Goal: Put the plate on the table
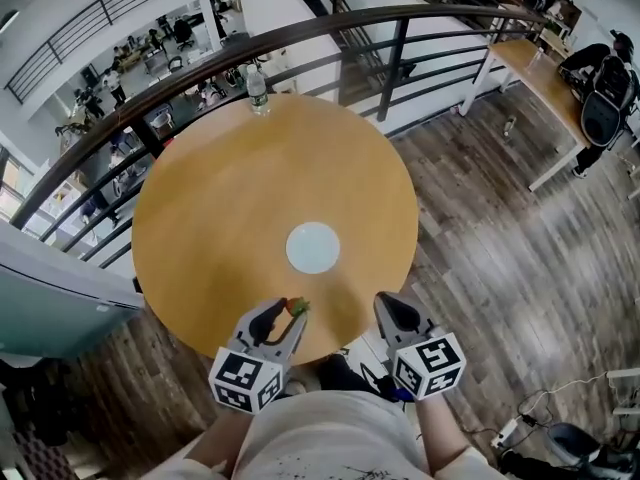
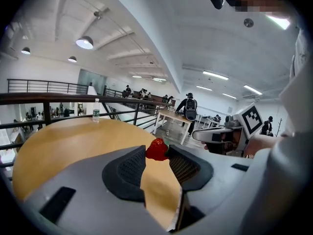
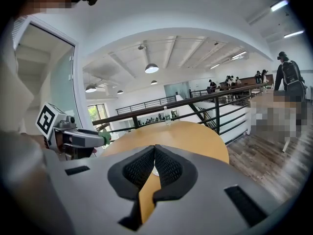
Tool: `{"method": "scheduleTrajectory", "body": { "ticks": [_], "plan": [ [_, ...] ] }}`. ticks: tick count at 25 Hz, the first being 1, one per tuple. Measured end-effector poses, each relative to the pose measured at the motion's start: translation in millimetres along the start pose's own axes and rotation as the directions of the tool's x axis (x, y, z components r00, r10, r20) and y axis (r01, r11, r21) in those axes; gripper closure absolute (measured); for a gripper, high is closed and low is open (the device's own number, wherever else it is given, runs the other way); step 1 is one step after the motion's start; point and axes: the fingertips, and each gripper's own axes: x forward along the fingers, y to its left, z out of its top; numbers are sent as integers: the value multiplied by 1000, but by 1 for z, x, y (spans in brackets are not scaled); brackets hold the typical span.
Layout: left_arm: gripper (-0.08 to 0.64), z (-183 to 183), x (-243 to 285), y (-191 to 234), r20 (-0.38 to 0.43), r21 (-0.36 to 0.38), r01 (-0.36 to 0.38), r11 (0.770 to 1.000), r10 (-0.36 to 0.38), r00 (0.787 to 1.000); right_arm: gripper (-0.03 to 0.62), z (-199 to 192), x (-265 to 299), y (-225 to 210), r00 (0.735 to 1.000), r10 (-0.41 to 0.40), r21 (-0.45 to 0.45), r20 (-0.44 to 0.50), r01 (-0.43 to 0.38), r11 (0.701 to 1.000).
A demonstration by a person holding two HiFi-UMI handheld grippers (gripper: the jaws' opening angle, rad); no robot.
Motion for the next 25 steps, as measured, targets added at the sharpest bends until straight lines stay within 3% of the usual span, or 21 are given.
{"method": "scheduleTrajectory", "body": {
  "ticks": [14, 25],
  "plan": [
    [394, 13, 49, 15, -36, -28, -117, 993, 116, 993, 568, 2, 33, -53, 995, 85, 14, -52, -84, 996],
    [394, 12, 61, 46, -80, -22, -103, 994, 101, 992, 568, -2, 56, -50, 994, 76, 53, -78, -72, 996]
  ]
}}
